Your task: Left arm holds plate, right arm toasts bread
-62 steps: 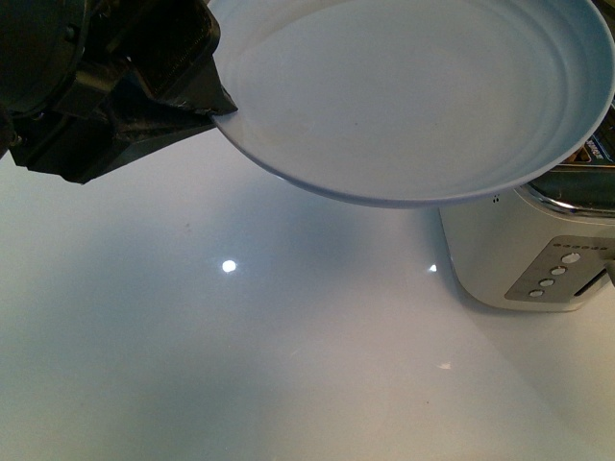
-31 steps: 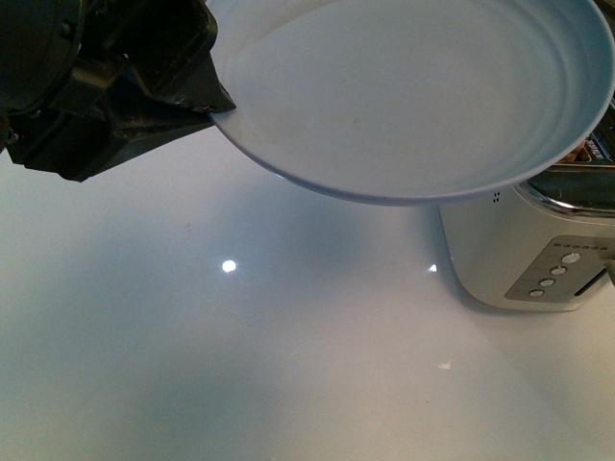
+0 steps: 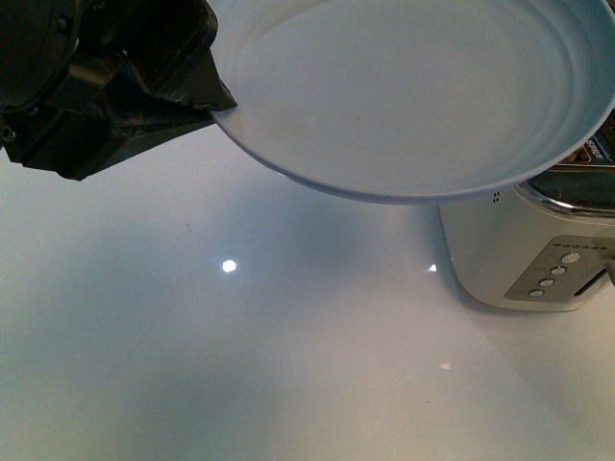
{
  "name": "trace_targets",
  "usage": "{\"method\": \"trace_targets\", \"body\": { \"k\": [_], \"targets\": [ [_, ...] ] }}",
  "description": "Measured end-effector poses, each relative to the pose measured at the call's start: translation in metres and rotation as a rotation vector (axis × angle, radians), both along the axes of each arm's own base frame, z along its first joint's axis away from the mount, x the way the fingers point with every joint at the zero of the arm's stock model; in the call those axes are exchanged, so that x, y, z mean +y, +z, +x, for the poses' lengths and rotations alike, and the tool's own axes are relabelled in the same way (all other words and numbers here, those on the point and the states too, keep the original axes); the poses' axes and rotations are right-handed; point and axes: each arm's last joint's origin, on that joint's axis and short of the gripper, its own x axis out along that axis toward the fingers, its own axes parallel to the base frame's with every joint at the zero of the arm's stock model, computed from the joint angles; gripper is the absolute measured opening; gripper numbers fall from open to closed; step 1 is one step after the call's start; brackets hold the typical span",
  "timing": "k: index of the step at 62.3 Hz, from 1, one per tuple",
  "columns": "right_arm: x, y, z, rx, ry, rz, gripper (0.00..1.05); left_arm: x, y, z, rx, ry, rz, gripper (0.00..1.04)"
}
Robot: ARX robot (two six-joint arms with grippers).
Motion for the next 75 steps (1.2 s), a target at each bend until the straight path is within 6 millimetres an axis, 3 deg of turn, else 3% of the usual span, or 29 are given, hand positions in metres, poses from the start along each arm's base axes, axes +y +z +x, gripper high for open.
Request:
{"method": "trace_targets", "body": {
  "k": [16,35,55,60,69,75],
  "targets": [
    [0.0,0.0,0.0,0.0,0.0,0.0,0.97,0.001,0.0,0.0,0.003,-0.005,-0.005,0.03],
    [0.0,0.0,0.0,0.0,0.0,0.0,0.96,0.019,0.004,0.009,-0.022,-0.01,-0.013,0.03],
    [0.0,0.0,0.0,0.0,0.0,0.0,0.96,0.104,-0.024,0.019,-0.031,0.049,0.053,0.03],
    [0.0,0.0,0.0,-0.001,0.0,0.0,0.96,0.143,-0.039,0.019,-0.017,0.099,0.082,0.03],
    [0.0,0.0,0.0,0.0,0.0,0.0,0.96,0.193,-0.065,0.02,-0.008,0.142,0.112,0.03],
    [0.0,0.0,0.0,-0.001,0.0,0.0,0.96,0.215,-0.081,0.022,-0.014,0.143,0.132,0.03]
  ]
}}
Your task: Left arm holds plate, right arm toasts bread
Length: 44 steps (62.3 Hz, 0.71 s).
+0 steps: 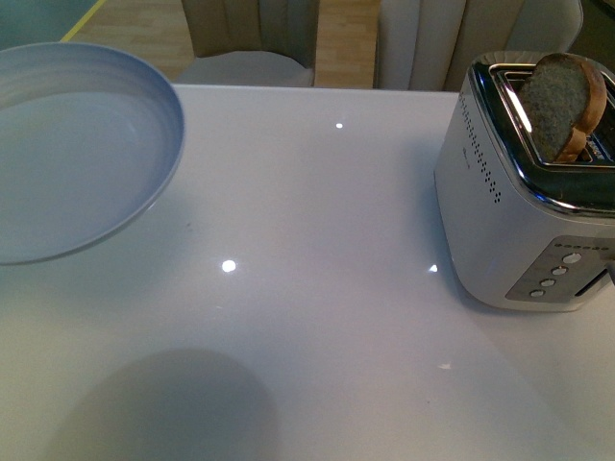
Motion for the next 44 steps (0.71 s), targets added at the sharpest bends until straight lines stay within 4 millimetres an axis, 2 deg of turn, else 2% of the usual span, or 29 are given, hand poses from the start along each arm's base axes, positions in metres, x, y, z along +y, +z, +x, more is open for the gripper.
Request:
{"method": "trace_targets", "body": {
  "k": [12,21,35,44],
  "targets": [
    [0.0,0.0,0.0,0.0,0.0,0.0,0.96,0.027,-0.042,0.003,0.059,-0.001,0.023,0.03],
    [0.0,0.0,0.0,0.0,0.0,0.0,0.96,0.04,-0.07,0.015,0.083,-0.004,0.033,0.03],
    [0.0,0.0,0.0,0.0,0.0,0.0,0.96,0.045,-0.11,0.032,0.104,-0.036,0.008,0.03],
    [0.0,0.0,0.0,0.0,0.0,0.0,0.96,0.043,-0.128,0.041,0.107,-0.059,-0.004,0.03]
  ]
}}
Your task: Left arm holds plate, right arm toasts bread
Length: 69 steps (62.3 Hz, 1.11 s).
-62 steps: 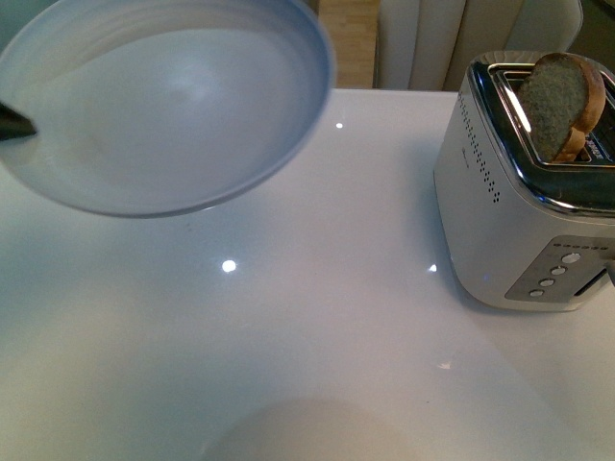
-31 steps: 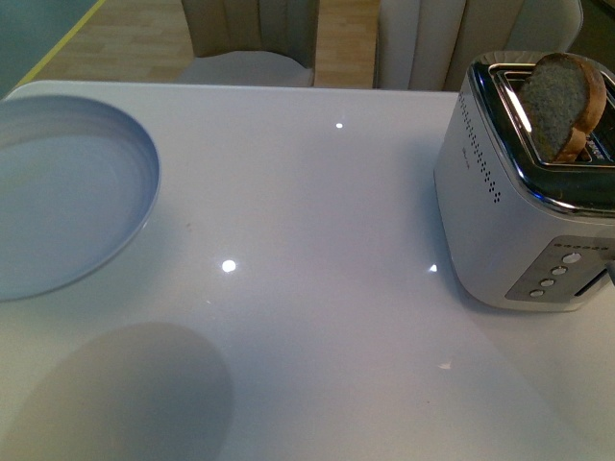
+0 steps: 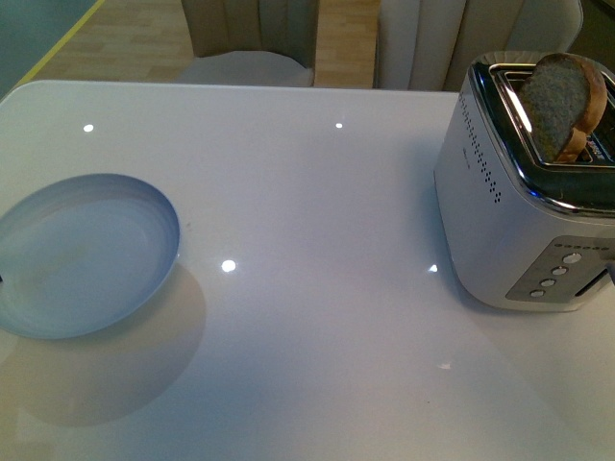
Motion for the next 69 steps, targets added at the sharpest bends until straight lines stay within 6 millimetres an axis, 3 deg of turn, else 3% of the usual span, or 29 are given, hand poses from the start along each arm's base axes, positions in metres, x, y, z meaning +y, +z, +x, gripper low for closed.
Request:
{"method": "trace_targets", "body": {
  "k": [18,49,57,61,69],
  "targets": [
    [0.0,0.0,0.0,0.0,0.0,0.0,0.96,0.0,-0.03,0.007,0.04,-0.012,-0.003,0.03],
    [0.0,0.0,0.0,0.0,0.0,0.0,0.96,0.0,-0.045,0.005,0.054,-0.013,-0.021,0.03],
    [0.0,0.0,0.0,0.0,0.0,0.0,0.96,-0.001,-0.045,0.006,0.052,-0.016,-0.026,0.23],
    [0.0,0.0,0.0,0.0,0.0,0.0,0.96,-0.003,-0.042,0.007,0.04,-0.024,-0.03,0.39],
    [0.0,0.0,0.0,0.0,0.0,0.0,0.96,-0.005,-0.032,0.009,0.017,-0.029,-0.026,0.6]
  ]
}}
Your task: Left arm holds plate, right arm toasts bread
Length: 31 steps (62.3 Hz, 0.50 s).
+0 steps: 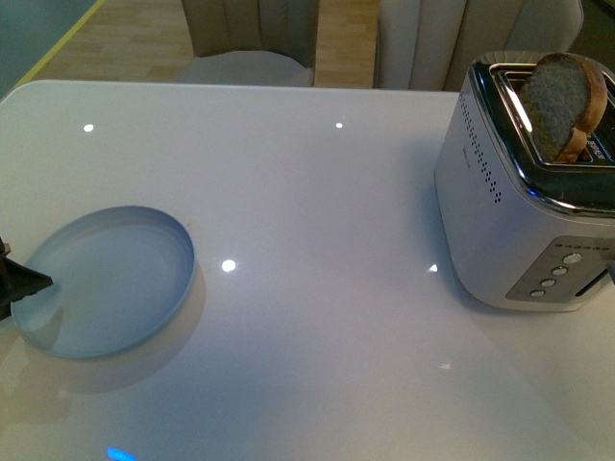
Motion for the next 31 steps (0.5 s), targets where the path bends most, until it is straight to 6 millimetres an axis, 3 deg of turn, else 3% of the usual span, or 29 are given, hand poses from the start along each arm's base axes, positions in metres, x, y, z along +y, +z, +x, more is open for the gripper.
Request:
{"method": "trace_targets", "body": {
  "k": [14,31],
  "targets": [
    [0.0,0.0,0.0,0.0,0.0,0.0,0.96,0.001,0.043,-0.002,-0.075,-0.004,0.015,0.98],
    [0.0,0.0,0.0,0.0,0.0,0.0,0.96,-0.001,0.124,-0.032,-0.224,-0.005,0.03,0.98]
  ]
}}
